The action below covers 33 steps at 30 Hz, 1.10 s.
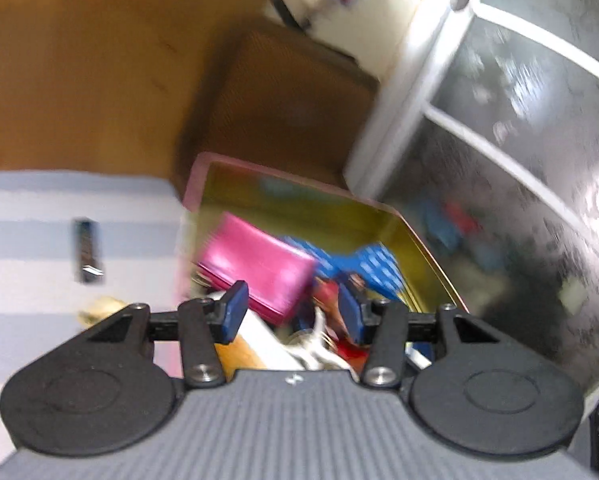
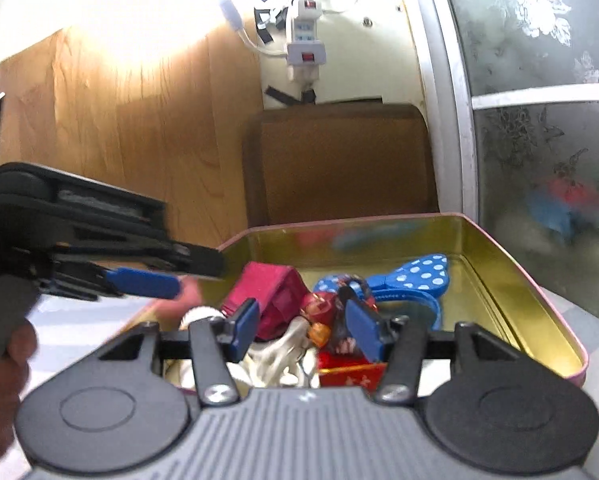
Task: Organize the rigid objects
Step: 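Carry the white clip into the pink tin and release it, then move the right tool to the gold piggy figure and grasp it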
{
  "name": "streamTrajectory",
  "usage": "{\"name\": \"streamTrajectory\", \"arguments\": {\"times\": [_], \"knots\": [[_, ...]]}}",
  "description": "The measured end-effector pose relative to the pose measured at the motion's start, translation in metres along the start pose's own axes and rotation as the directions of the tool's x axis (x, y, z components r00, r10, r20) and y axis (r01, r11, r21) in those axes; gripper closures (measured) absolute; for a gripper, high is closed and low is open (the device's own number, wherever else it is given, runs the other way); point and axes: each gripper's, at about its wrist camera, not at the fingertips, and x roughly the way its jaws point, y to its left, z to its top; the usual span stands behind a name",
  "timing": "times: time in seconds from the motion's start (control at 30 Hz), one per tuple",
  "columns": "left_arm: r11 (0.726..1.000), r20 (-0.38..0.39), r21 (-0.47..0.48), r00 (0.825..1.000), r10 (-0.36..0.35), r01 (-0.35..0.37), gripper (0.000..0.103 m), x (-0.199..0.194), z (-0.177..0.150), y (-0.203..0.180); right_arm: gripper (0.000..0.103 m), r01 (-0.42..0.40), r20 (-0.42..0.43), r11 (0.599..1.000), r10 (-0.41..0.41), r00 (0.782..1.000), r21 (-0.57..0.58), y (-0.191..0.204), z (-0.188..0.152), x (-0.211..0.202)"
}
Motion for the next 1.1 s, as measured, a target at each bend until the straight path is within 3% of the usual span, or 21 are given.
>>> {"name": "streamTrajectory", "arguments": {"times": [0.17,0.27,0.43,0.53,0.6,0.7,0.8,0.87,0.97,1.03,1.1], "knots": [[0.980,0.052,-0.082,0.981,0.189,-0.184,0.051,-0.034,0.003,0.059,0.048,-0.025,0.073,1.000,0.026,0.997,-0.014,0.017,0.001,-0.014],[0.960,0.012,-0.129,0.967,0.254,-0.250,0.051,-0.040,-0.001,0.090,0.046,-0.043,0.101,0.998,0.047,0.994,-0.046,0.032,-0.002,-0.018],[0.958,-0.070,-0.175,0.973,0.219,-0.228,0.050,-0.033,-0.011,0.115,0.045,-0.076,0.097,0.994,0.084,0.992,-0.084,0.052,-0.013,-0.020],[0.963,-0.096,-0.191,0.980,0.174,-0.190,0.042,-0.018,-0.009,0.116,0.045,-0.104,0.084,0.989,0.113,0.990,-0.106,0.059,-0.019,-0.022],[0.963,-0.110,-0.210,0.983,0.150,-0.170,0.042,-0.009,-0.008,0.119,0.045,-0.142,0.070,0.980,0.153,0.986,-0.141,0.066,-0.021,-0.025],[0.949,-0.098,-0.266,0.984,0.150,-0.171,0.042,-0.009,-0.007,0.127,0.045,-0.224,0.021,0.935,0.239,0.971,-0.274,0.091,-0.016,-0.027],[0.940,-0.056,-0.272,0.978,0.199,-0.206,0.042,-0.024,-0.010,0.137,0.046,-0.286,-0.112,0.818,0.267,0.957,-0.498,0.131,0.005,-0.008],[0.930,-0.032,-0.261,0.965,0.261,-0.260,0.042,-0.036,-0.015,0.147,0.048,-0.364,-0.256,0.767,0.265,0.930,-0.528,0.147,0.025,0.018],[0.916,-0.032,-0.272,0.954,0.297,-0.294,0.042,-0.048,-0.028,0.160,0.050,-0.465,-0.466,0.728,0.224,0.856,-0.504,0.175,0.053,0.074],[0.914,-0.031,-0.286,0.956,0.290,-0.287,0.042,-0.054,-0.036,0.167,0.052,-0.467,-0.547,0.725,0.148,0.824,-0.507,0.190,0.058,0.110],[0.915,-0.020,-0.293,0.959,0.283,-0.277,0.042,-0.059,-0.040,0.171,0.055,-0.472,-0.647,0.736,0.062,0.760,-0.485,0.202,0.057,0.147]]}}
